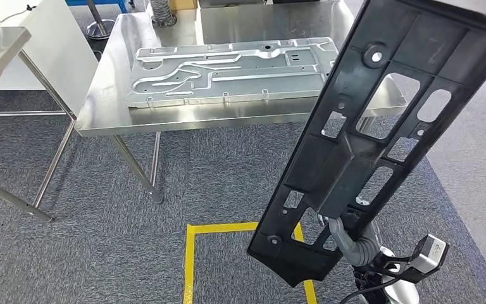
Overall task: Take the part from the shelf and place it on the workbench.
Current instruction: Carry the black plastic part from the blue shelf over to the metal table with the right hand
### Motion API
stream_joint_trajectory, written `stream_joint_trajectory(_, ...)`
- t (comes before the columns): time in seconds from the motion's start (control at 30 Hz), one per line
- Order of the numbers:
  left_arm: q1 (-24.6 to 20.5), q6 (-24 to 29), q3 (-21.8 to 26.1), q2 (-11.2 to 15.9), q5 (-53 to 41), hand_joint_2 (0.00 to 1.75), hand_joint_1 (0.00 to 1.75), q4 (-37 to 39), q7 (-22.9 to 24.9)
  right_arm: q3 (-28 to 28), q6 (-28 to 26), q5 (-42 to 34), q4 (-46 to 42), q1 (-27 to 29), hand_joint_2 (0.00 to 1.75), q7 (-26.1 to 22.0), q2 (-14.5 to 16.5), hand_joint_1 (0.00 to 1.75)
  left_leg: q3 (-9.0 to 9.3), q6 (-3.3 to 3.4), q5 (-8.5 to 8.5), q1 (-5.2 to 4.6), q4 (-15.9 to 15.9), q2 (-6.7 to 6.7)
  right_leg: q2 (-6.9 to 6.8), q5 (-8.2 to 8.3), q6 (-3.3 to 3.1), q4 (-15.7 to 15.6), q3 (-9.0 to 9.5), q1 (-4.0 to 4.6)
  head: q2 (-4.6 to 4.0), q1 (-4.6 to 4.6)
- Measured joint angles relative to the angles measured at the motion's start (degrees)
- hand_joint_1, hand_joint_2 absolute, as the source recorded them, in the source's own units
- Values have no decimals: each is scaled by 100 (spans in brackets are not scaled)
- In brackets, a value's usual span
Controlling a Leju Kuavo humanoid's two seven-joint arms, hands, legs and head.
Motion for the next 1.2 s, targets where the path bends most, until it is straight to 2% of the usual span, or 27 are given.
stream_joint_trajectory(0.03, 13, -5, -11, -3, -2, 175, 0, 0, 4, 0, -4, 13, -29, 29, 175, 13, 0, 175, -106, 8, 67, -1, 96, 0, 6, -27, -2, 0, 31, 10, 0, 0)
stream_joint_trajectory(0.07, 23, -9, -18, -5, 1, 175, 0, 0, 7, 0, -8, 20, -57, 51, 175, 30, 0, 175, -100, 29, 246, -3, -36, 0, 12, -55, -2, 1, 72, 21, 0, 0)
stream_joint_trajectory(0.13, 36, -16, -23, -7, 16, 175, 0, 0, -1, 0, -5, 24, -110, 69, 175, 68, 0, 175, 159, 121, 767, -30, -789, -3, 24, -122, 8, -3, 169, 37, 0, 0)
stream_joint_trajectory(0.17, 45, -19, -24, -8, 28, 175, 0, 0, -9, 0, 2, 24, -126, 66, 175, 81, 0, 175, 302, 172, 934, -52, -1155, -2, 31, -155, 26, 0, 204, 49, 0, 0)
stream_joint_trajectory(0.2, 50, -22, -24, -13, 44, 175, 0, 0, -20, 0, 13, 22, -136, 62, 175, 91, 0, 175, 400, 212, 1020, -73, -1399, 1, 36, -179, 51, 0, 221, 54, 0, 0)
stream_joint_trajectory(0.27, 54, -18, -24, -27, 74, 175, 0, 0, -45, 1, 34, 13, -138, 46, 175, 120, 0, 175, 455, 255, 999, -102, -1535, 4, 39, -204, 116, -13, 228, 53, 0, -1)
stream_joint_trajectory(0.33, 59, -4, -23, -54, 96, 175, 0, 0, -63, 4, 45, 3, -143, 21, 175, 164, 3, 175, 504, 297, 1008, -76, -1606, 0, 27, -239, 179, -2, 246, 44, 0, -1)
stream_joint_trajectory(0.37, 58, 4, -22, -68, 100, 175, 0, 0, -68, 7, 47, -2, -146, 8, 175, 181, 5, 175, 542, 325, 1014, -58, -1652, -1, 22, -303, 208, 104, 209, 41, 0, 0)
stream_joint_trajectory(0.4, 56, 11, -22, -86, 102, 175, 0, 0, -70, 8, 48, -5, -149, 1, 175, 190, 7, 175, 583, 350, 1017, -40, -1692, -1, 19, -415, 237, 328, 106, 37, 0, 0)
stream_joint_trajectory(0.43, 54, 16, -22, -98, 102, 175, 0, 0, -71, 9, 49, -9, -150, 5, 175, 195, 9, 175, 608, 368, 1006, -42, -1707, -1, 17, -558, 263, 666, -74, 24, 0, 0)
stream_joint_trajectory(0.5, 63, 21, -22, -119, 99, 175, 0, 0, -53, 9, 48, -13, -151, 40, 175, 200, 10, 175, 646, 385, 966, -41, -1707, -2, 17, -785, 314, 1406, -535, 2, 0, 0)
stream_joint_trajectory(0.53, 73, 21, -22, -125, 91, 175, 0, 0, -25, 9, 43, -14, -151, 63, 175, 201, 11, 175, 674, 382, 939, -40, -1706, -3, 16, -755, 336, 1581, -688, -13, 0, 0)
stream_joint_trajectory(0.57, 85, 20, -22, -131, 82, 175, 0, 0, 13, 10, 33, -13, -152, 79, 175, 201, 11, 175, 710, 373, 907, -37, -1702, -5, 13, -609, 352, 1536, -734, -27, 0, 0)
stream_joint_trajectory(0.6, 95, 16, -22, -134, 72, 175, 0, 0, 57, 10, 18, -10, -157, 90, 175, 201, 11, 175, 757, 358, 867, -33, -1693, -6, 7, -361, 362, 1261, -662, -42, 0, 0)
stream_joint_trajectory(0.63, 102, 9, -22, -138, 63, 175, 0, 0, 97, 11, -2, -6, -166, 95, 175, 201, 11, 175, 805, 337, 820, -29, -1681, -7, -4, -97, 362, 855, -521, -54, 0, 0)
stream_joint_trajectory(0.67, 106, 2, -22, -141, 57, 175, 0, 0, 127, 11, -25, -1, -176, 99, 175, 202, 11, 175, 836, 307, 769, -38, -1659, -8, -13, 79, 351, 491, -372, -49, 0, 0)
stream_joint_trajectory(0.7, 106, -7, -22, -141, 50, 175, 0, 0, 155, 12, -44, 3, -194, 108, 175, 203, 11, 175, 854, 273, 725, -47, -1644, -9, -19, 175, 322, 231, -264, -42, 0, 0)
stream_joint_trajectory(0.73, 107, -15, -22, -142, 44, 175, 0, 0, 177, 13, -57, 5, -214, 120, 175, 205, 11, 175, 861, 238, 690, -57, -1637, -8, -18, 178, 284, 109, -211, -30, 0, 0)
stream_joint_trajectory(0.83, 101, -27, -22, -141, 32, 175, 0, 0, 232, 13, -66, 4, -284, 169, 175, 209, 11, 175, 898, 142, 618, -55, -1636, 2, 1, 110, 162, 69, -176, -25, 0, 0)
stream_joint_trajectory(0.9, 93, -42, -23, -140, 25, 175, 0, 0, 255, 13, -63, 5, -327, 180, 175, 216, 7, 175, 806, 78, 451, -35, -1361, 5, -2, 89, 92, 27, -120, -40, 0, 0)
stream_joint_trajectory(0.93, 94, -56, -23, -140, 19, 175, 0, 0, 259, 14, -63, 9, -344, 181, 175, 224, 5, 175, 653, 51, 299, -23, -1037, 5, -8, 73, 64, 17, -91, -38, 0, 0)
stream_joint_trajectory(1.0, 100, -80, -22, -142, 24, 175, 0, 0, 233, 21, -61, 25, -357, 181, 175, 253, 2, 175, 208, 16, 3, -13, -238, 5, -14, 27, 31, 16, -44, -28, 0, 0)
stream_joint_trajectory(1.03, 100, -83, -22, -143, 34, 175, 0, 0, 198, 27, -58, 33, -358, 181, 175, 269, 2, 175, 39, 9, -23, -11, 9, 5, -14, 0, 27, 16, -13, -23, 0, 0)
stream_joint_trajectory(1.07, 97, -76, -21, -144, 49, 175, 0, 0, 151, 35, -54, 39, -358, 179, 175, 281, 2, 175, -32, 11, 74, -11, 40, 5, -9, -30, 31, 17, 26, -20, 0, 0)
stream_joint_trajectory(1.1, 93, -65, -21, -146, 61, 175, 0, 0, 96, 42, -50, 42, -358, 171, 175, 290, 2, 175, 11, 22, 286, -11, -165, 5, -4, -63, 38, 17, 75, -19, 0, 0)
stream_joint_trajectory(1.17, 95, -40, -22, -151, 84, 175, 0, 0, -12, 51, -41, 43, -355, 133, 175, 295, 2, 175, 281, 70, 784, -18, -915, 4, 8, -135, 67, 16, 182, -15, 0, 0)
stream_joint_trajectory(1.2, 95, -29, -22, -159, 91, 175, 0, 0, -65, 54, -36, 42, -350, 102, 175, 297, 2, 175, 409, 102, 925, -29, -1241, 2, 16, -166, 91, 19, 213, -8, 0, 0)
